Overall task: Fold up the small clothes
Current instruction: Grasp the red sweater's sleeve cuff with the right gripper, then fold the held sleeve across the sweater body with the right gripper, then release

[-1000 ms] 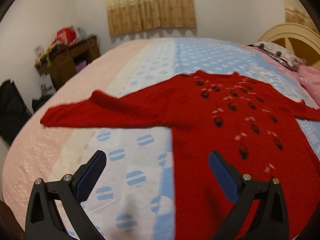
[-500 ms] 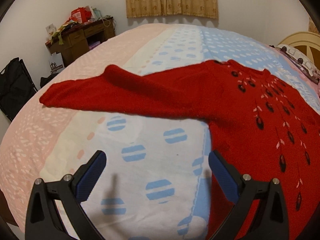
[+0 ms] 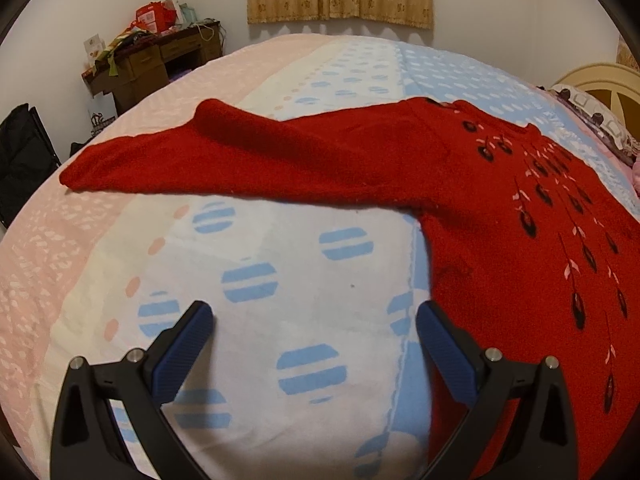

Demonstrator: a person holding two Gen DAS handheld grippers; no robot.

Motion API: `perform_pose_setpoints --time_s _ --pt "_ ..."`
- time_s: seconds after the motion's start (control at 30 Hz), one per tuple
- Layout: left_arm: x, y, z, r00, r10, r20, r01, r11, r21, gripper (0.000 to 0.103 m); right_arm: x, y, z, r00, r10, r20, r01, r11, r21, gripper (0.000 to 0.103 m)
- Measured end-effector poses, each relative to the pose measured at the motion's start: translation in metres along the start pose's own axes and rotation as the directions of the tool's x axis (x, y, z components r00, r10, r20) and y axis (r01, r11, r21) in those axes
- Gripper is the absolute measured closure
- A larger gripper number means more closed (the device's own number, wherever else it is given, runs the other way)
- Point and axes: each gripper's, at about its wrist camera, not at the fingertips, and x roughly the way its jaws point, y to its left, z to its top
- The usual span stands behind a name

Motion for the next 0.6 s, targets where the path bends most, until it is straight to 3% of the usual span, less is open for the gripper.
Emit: perform_pose_setpoints --time_s 0.17,0.3,0.4,0.5,0.6 --pt "0.000 0.001 -0.003 1.000 -0.016 0.017 0.016 1.000 -0.008 0.000 -0.035 0.111 -0.007 0.986 0.159 0.042 -0.149 0.972 -0.183 0.089" --pt "-0.001 -0.002 -0.007 0.999 -0.028 0.035 0.028 1.000 0.009 0.000 -0.052 0.207 -0.035 0.957 0.290 0.024 -0.268 0.910 -0.317 0.089" --pt "-0.002 -0.002 -0.008 0.998 -0.046 0.044 0.045 0.999 0.019 0.000 -0.050 0.276 -0.077 0.923 0.381 -0.047 -0.369 0.846 -0.385 0.089" --pt "-0.002 -0.002 -0.009 0.997 -0.060 0.049 0.059 0.998 0.030 0.000 -0.043 0.323 -0.118 0.907 0.403 -0.120 -0.411 0.786 -0.462 0.089" --pt "-0.003 -0.002 -0.010 0.996 -0.064 0.058 0.062 0.997 0.034 0.000 -0.028 0.351 -0.153 0.924 0.337 -0.181 -0.377 0.718 -0.585 0.088"
